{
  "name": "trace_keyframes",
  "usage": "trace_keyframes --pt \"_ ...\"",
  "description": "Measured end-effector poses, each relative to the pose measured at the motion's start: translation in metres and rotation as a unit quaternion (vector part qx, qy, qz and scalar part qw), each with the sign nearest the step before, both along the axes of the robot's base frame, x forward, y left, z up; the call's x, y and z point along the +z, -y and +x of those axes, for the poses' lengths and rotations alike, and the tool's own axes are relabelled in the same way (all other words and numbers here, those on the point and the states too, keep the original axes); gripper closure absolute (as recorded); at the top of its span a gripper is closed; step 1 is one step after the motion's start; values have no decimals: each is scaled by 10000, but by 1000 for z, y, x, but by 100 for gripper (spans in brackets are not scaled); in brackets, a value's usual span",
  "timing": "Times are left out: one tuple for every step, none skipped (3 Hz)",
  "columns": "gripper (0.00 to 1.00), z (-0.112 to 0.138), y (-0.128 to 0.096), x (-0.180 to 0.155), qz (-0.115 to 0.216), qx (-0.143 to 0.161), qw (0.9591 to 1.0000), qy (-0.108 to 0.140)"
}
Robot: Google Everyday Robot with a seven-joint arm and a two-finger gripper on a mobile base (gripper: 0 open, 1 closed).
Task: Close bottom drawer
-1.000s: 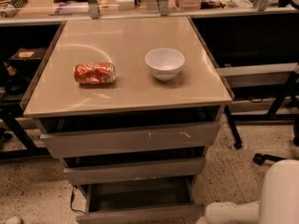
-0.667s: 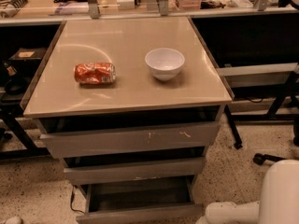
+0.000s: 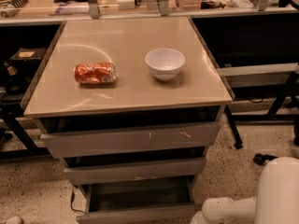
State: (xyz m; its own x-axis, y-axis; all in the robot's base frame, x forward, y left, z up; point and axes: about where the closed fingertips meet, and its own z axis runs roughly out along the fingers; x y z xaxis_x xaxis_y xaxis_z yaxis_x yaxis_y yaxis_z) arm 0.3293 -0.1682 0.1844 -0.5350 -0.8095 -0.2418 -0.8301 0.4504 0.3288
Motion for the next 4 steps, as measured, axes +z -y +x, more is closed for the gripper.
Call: trace_keyframes --pt "100 19 -11 1 26 217 9996 177" --pt "100 35 -21 1 49 425 9987 292" --pt "100 45 -28 2 48 552 9977 382" --pt "100 56 -37 4 80 667 9965 487"
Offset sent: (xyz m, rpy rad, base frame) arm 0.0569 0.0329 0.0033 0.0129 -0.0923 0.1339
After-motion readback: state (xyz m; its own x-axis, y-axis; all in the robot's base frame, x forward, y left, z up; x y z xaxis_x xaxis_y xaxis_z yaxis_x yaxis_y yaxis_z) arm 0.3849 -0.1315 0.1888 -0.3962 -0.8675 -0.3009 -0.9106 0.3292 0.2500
